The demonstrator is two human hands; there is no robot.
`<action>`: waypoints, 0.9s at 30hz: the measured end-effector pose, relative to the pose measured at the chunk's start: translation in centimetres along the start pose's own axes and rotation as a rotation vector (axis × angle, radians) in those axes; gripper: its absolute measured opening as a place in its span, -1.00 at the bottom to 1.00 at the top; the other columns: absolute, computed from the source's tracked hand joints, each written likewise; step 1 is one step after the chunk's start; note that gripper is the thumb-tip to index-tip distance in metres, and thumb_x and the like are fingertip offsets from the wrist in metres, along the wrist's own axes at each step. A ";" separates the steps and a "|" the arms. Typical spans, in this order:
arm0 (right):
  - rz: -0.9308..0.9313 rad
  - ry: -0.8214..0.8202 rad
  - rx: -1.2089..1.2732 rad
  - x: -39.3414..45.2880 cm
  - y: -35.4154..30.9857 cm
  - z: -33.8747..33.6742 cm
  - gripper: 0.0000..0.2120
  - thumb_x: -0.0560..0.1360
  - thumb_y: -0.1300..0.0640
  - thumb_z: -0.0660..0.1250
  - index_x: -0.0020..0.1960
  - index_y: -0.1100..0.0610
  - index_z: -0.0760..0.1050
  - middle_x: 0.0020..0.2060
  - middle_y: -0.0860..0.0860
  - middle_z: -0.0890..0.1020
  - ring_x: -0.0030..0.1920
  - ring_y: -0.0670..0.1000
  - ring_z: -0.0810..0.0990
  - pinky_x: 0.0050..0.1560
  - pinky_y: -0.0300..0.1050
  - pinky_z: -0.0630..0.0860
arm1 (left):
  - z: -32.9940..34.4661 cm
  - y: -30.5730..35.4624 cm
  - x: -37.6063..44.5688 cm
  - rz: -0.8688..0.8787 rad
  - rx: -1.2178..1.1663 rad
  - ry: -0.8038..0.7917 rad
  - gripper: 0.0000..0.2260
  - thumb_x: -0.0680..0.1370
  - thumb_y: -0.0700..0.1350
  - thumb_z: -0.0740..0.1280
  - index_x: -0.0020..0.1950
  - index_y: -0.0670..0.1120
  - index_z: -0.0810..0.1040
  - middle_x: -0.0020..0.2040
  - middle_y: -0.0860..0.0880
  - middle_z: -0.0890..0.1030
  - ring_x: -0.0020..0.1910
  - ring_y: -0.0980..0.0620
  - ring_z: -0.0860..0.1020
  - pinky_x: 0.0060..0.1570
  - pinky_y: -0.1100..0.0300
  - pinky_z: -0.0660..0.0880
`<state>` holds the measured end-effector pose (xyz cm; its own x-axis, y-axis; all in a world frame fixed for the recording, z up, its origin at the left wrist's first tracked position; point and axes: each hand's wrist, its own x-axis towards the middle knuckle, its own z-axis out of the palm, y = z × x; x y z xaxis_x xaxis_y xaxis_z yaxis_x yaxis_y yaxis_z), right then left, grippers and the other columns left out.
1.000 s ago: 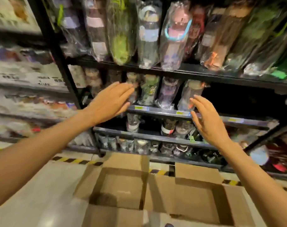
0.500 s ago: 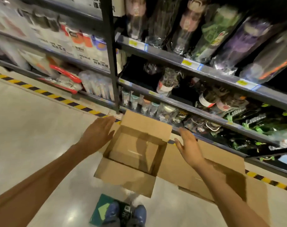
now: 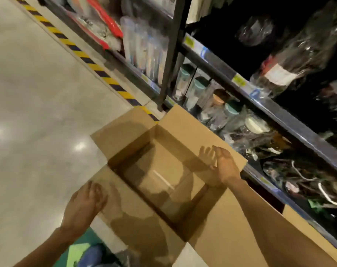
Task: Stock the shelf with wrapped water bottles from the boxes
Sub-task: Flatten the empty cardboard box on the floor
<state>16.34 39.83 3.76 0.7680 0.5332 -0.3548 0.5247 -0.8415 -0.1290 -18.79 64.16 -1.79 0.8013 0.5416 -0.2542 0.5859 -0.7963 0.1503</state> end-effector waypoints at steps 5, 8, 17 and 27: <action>0.037 -0.025 0.020 6.4 1.7 3.8 -0.28 0.47 0.06 0.41 0.47 0.24 0.13 0.36 0.23 0.34 0.38 0.20 0.28 0.35 0.04 0.26 | 5.9 -0.2 -2.1 -0.490 -0.418 -0.059 -0.38 0.45 0.16 0.34 0.33 -0.21 0.30 0.40 -0.20 0.30 0.25 -0.22 0.42 0.15 -0.09 0.44; 0.099 -0.034 0.024 9.7 2.5 4.6 -0.13 0.36 -0.15 0.46 0.44 0.29 0.15 0.37 0.26 0.33 0.38 0.23 0.27 0.36 0.12 0.25 | 7.2 1.1 -2.2 -0.709 -0.712 -0.008 -0.19 0.40 0.09 0.43 0.47 -0.21 0.11 0.42 -0.21 0.29 0.31 -0.23 0.38 0.24 -0.12 0.39; 0.087 -0.254 -0.049 10.5 2.3 6.5 0.09 0.27 -0.32 0.43 0.54 0.11 -0.07 0.48 0.21 0.13 0.47 0.24 0.15 0.40 0.25 0.17 | 6.3 0.2 -1.4 -1.012 -1.254 0.193 -0.77 0.43 -0.25 0.46 0.02 -0.23 0.49 -0.20 -0.25 0.60 -0.25 -0.19 0.56 -0.10 -0.20 0.54; 0.212 -0.428 0.296 3.2 -1.2 12.8 0.24 0.17 -0.18 0.57 0.53 0.10 -0.18 0.43 0.15 0.12 0.45 0.20 0.10 0.40 0.14 0.23 | -0.5 -6.9 4.1 -0.807 -1.565 -0.178 -0.73 0.51 -0.15 0.33 0.20 -0.14 0.53 0.05 -0.10 0.64 -0.17 0.05 0.66 -0.30 0.26 0.59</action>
<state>13.46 41.38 -9.02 0.5957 0.3185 -0.7373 0.2016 -0.9479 -0.2466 -19.52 72.01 -3.42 0.3221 0.5148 -0.7945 0.4330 0.6662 0.6072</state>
